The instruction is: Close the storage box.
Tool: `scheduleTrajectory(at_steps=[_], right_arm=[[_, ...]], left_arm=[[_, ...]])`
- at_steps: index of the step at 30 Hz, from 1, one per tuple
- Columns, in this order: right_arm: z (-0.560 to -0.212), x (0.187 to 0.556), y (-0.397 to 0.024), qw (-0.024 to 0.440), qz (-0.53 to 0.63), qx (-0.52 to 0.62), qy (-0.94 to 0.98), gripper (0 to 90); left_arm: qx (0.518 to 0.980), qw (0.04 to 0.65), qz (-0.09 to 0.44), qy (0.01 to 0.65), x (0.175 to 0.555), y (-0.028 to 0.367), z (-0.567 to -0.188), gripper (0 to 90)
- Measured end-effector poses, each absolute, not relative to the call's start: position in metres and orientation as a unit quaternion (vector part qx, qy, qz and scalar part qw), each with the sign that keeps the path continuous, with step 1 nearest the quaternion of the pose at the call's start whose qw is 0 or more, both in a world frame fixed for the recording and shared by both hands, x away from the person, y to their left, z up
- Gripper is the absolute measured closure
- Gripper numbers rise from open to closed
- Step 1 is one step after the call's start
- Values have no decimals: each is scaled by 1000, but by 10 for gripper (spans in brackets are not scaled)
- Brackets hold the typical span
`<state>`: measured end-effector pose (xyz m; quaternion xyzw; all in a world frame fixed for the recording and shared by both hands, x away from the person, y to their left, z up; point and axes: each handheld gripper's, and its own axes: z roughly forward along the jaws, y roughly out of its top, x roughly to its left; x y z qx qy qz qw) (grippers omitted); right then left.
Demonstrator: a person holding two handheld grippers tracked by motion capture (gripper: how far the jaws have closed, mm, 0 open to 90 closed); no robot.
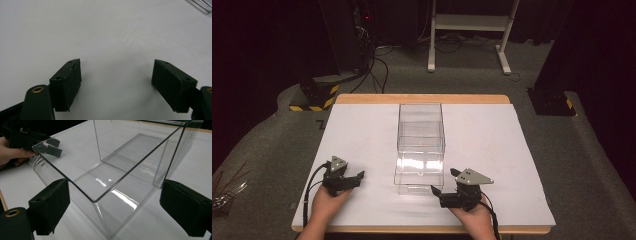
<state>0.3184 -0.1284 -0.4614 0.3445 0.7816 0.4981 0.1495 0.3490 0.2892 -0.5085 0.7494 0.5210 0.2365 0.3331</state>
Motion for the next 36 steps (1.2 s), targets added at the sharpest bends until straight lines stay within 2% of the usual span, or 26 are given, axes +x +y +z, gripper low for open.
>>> scheduleTrajectory(at_steps=[15, 36], right_arm=[[-472, 325, -130, 150, 484, 355, 786, 104], [-474, 336, -123, 173, 479, 363, 780, 104]], left_arm=[[749, 333, 236, 521, 349, 289, -508, 239], [749, 333, 236, 522, 349, 289, -509, 239]])
